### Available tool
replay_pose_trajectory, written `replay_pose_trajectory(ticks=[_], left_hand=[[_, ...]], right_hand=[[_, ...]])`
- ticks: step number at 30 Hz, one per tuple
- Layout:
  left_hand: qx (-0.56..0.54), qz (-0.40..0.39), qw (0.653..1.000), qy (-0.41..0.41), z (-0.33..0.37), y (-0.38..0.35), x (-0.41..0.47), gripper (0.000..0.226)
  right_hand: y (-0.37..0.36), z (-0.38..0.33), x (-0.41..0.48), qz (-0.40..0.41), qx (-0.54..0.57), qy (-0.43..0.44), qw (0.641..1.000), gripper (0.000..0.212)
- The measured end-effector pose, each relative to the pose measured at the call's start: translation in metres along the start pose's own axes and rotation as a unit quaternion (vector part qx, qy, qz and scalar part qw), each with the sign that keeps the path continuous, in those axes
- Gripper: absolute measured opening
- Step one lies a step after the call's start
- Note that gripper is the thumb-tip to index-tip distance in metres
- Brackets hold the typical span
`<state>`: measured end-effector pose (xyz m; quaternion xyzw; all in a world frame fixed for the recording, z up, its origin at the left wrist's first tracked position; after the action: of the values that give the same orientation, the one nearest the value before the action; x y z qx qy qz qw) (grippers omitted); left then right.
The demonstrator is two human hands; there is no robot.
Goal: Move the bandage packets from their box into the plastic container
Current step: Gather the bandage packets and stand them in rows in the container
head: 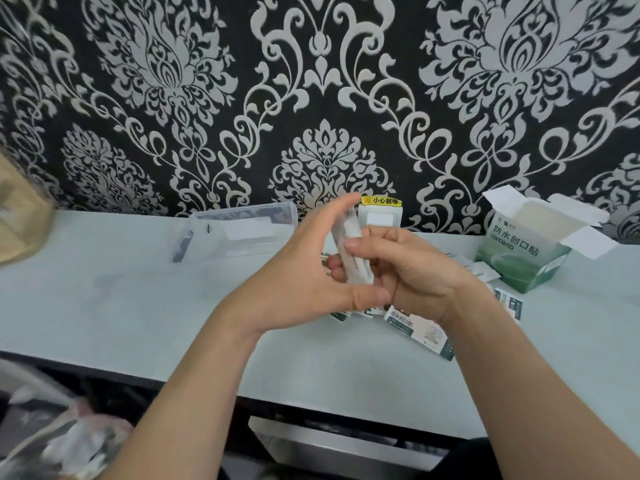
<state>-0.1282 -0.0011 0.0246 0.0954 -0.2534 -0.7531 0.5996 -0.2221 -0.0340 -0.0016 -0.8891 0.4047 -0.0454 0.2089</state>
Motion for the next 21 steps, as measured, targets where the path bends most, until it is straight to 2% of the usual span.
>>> replay_pose_trajectory(ticks=[2, 4, 7, 10, 11, 13, 15, 16, 18, 19, 21], left_hand=[[0.050, 0.014, 0.998, -0.028, 0.005, -0.001, -0.005, 0.097], [0.083, 0.045, 0.994, -0.058, 0.007, 0.004, -0.008, 0.088], [0.082, 0.059, 0.993, -0.055, 0.002, 0.016, -0.014, 0.080], [0.084, 0.052, 0.994, -0.044, -0.004, 0.036, -0.019, 0.082], [0.066, 0.087, 0.993, -0.040, -0.009, 0.052, -0.022, 0.078], [0.071, 0.221, 0.972, -0.023, -0.027, 0.092, -0.030, 0.057], [0.170, 0.342, 0.923, 0.048, -0.052, 0.128, -0.043, 0.038], [0.222, 0.347, 0.905, 0.106, -0.066, 0.137, -0.046, 0.036], [0.278, 0.299, 0.885, 0.223, -0.093, 0.143, -0.050, 0.042], [0.276, 0.285, 0.883, 0.250, -0.099, 0.142, -0.051, 0.043], [0.252, 0.303, 0.883, 0.255, -0.099, 0.148, -0.059, 0.039]], right_hand=[[-0.003, 0.003, 0.001, -0.016, -0.003, -0.014, 1.000, 0.044], [-0.007, 0.006, 0.003, -0.022, -0.019, -0.026, 0.999, 0.036], [-0.017, 0.010, 0.007, -0.028, -0.034, -0.034, 0.998, 0.029], [-0.029, 0.006, 0.011, -0.018, -0.031, -0.026, 0.999, 0.030], [-0.033, 0.002, 0.013, -0.006, -0.028, -0.015, 0.999, 0.030], [-0.039, -0.009, 0.020, 0.023, -0.025, 0.007, 0.999, 0.029], [-0.047, -0.019, 0.030, 0.039, -0.067, 0.019, 0.997, 0.025], [-0.053, -0.023, 0.037, 0.044, -0.101, 0.019, 0.994, 0.022], [-0.063, -0.028, 0.055, 0.058, -0.186, 0.015, 0.981, 0.019], [-0.067, -0.031, 0.065, 0.069, -0.240, 0.017, 0.968, 0.019], [-0.078, -0.034, 0.090, 0.086, -0.361, 0.021, 0.929, 0.022]])
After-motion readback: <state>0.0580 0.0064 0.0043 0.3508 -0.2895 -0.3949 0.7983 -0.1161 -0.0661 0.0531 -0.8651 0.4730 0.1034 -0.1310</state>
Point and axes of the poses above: each hand's wrist, its own x-axis towards the middle knuckle, its own y-axis out of the back of the hand, z = x × y, the point moved 7 cm from there along x, towards the middle knuckle, and after that the axes turned 1 degree about -z, right-handed, at the moved point
